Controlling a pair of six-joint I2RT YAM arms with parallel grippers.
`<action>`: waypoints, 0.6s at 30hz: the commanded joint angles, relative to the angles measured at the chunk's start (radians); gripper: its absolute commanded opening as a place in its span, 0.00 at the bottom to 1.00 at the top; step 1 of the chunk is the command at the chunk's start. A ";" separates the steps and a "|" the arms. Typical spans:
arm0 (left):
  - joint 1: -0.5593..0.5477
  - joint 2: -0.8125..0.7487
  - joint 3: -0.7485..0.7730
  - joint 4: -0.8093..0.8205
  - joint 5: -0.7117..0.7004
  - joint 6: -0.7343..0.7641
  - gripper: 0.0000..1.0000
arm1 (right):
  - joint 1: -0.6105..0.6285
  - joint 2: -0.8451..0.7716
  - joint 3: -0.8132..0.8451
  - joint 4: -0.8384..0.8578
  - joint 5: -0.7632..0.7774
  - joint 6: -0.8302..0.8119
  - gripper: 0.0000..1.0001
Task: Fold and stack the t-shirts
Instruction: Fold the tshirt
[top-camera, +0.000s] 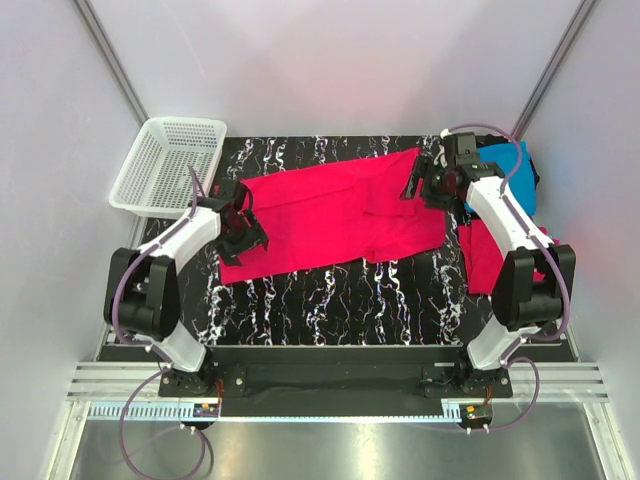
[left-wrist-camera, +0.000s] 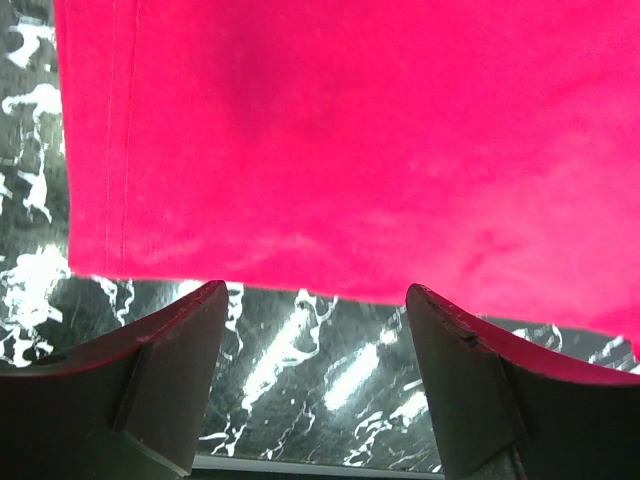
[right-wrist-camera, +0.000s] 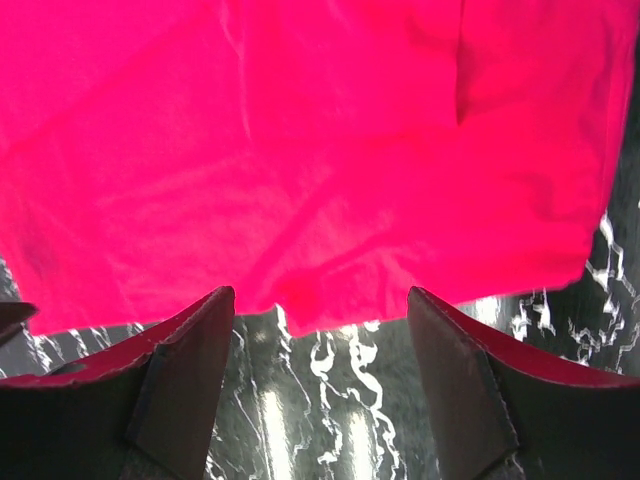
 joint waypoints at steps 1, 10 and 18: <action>-0.019 -0.098 -0.043 0.018 -0.045 0.019 0.77 | 0.003 -0.064 -0.062 0.000 -0.007 0.003 0.77; -0.121 -0.144 -0.100 0.041 -0.062 0.027 0.77 | 0.003 -0.203 -0.283 0.080 0.110 0.064 0.78; -0.204 -0.037 -0.009 0.136 0.087 0.076 0.77 | -0.040 -0.200 -0.502 0.267 0.081 0.199 0.78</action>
